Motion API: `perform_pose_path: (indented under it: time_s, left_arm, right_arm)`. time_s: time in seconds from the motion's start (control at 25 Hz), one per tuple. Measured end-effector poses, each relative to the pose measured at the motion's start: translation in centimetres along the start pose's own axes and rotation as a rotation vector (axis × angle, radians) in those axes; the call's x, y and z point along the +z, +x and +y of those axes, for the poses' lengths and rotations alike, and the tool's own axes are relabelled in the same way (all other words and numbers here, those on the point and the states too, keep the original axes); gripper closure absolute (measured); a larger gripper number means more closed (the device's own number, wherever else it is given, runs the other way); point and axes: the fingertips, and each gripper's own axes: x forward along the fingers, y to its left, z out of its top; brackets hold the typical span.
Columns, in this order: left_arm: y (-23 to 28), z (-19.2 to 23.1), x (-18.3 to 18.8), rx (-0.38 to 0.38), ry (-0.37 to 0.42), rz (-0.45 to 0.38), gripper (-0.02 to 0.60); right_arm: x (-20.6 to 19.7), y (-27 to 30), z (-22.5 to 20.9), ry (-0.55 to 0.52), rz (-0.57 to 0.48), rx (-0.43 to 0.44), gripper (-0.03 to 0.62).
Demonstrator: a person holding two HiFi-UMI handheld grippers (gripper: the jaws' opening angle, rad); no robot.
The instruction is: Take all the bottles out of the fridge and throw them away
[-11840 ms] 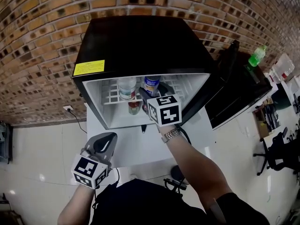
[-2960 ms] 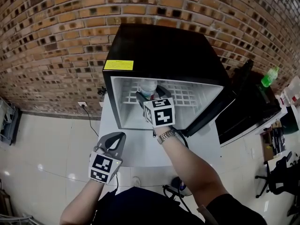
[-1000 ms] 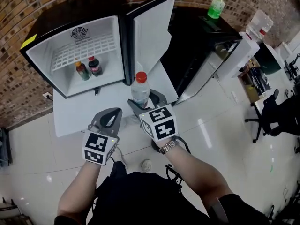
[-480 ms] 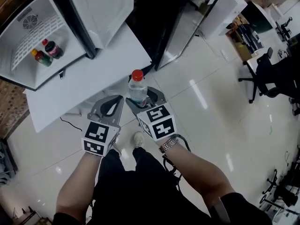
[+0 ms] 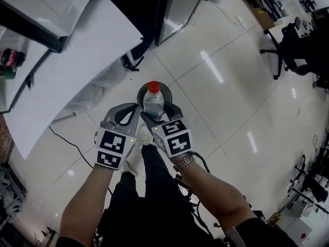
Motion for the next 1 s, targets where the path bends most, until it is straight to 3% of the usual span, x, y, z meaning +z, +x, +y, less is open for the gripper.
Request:
perform_pose_path:
  time_s: [0.32, 0.56, 0.84, 1.0]
  left_arm:
    - [7.2, -0.7, -6.7, -0.075, -0.062, 0.118, 0.578]
    - [11.3, -1.2, -10.2, -0.094, -0.104, 0.161, 0.578]
    - [13.2, -0.3, -13.2, -0.098, -0.137, 0.205, 0.578]
    - [13.9, 0.4, -14.0, -0.092, -0.148, 0.216, 0.578]
  right_arm:
    - [-9.8, 6.0, -4.7, 0.170, 0.154, -0.039, 0.296]
    - [-15.5, 10.4, -7.5, 0.249, 0.281, -0.035, 0.296]
    - [-19.4, 14.8, -9.6, 0.302, 0.409, -0.042, 0.293]
    - [-19.1, 16.7, -11.8, 0.267, 0.387, -0.105, 0.292]
